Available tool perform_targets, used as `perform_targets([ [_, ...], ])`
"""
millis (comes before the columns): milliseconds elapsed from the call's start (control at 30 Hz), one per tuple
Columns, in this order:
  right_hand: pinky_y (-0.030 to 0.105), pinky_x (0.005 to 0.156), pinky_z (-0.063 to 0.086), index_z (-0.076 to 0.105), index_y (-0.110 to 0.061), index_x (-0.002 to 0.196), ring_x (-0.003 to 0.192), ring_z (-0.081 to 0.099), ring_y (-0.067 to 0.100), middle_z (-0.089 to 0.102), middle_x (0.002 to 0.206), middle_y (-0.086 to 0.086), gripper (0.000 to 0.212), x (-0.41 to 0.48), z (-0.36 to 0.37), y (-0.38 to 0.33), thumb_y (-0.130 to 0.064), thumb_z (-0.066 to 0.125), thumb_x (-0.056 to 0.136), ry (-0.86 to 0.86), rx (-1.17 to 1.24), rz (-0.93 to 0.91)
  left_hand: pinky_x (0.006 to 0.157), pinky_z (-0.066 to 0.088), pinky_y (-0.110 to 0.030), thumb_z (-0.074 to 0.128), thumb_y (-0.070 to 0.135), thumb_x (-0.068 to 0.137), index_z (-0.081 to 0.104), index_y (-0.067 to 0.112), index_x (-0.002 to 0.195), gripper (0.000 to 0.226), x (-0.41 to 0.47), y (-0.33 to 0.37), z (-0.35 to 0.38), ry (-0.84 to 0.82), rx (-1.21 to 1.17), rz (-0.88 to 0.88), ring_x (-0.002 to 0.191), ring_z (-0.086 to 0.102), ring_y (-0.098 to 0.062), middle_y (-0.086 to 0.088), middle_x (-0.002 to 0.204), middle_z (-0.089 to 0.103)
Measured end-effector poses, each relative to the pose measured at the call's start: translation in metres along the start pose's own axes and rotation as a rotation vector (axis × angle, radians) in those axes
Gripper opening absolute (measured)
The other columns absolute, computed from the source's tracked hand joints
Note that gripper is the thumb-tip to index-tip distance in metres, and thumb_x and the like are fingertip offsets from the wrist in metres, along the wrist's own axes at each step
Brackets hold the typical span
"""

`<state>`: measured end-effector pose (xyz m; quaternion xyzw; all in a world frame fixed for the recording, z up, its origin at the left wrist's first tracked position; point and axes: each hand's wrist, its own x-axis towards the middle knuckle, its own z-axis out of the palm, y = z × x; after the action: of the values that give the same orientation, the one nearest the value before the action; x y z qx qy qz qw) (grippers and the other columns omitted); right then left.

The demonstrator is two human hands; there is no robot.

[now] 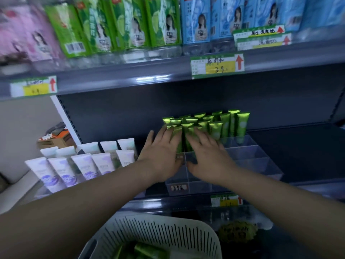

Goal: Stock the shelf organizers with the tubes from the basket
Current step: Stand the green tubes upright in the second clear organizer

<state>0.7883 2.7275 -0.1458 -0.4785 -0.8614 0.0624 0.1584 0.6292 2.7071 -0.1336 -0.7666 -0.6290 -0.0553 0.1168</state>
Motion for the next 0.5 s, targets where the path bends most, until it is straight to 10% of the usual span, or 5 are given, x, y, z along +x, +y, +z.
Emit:
perform_targets([
  [500, 0.042, 0.115, 0.009, 0.000, -0.027, 0.149, 0.144, -0.008, 0.019, -0.012, 0.157, -0.004, 0.080, -0.064, 0.048, -0.062, -0.045, 0.050, 0.089, -0.105, 0.046, -0.082, 0.116, -0.004, -0.044, 0.039, 0.055, 0.089, -0.002, 0.020, 0.149, 0.081, -0.116, -0.010, 0.020, -0.038, -0.015, -0.102, 0.145, -0.008, -0.019, -0.001, 0.158, -0.001],
])
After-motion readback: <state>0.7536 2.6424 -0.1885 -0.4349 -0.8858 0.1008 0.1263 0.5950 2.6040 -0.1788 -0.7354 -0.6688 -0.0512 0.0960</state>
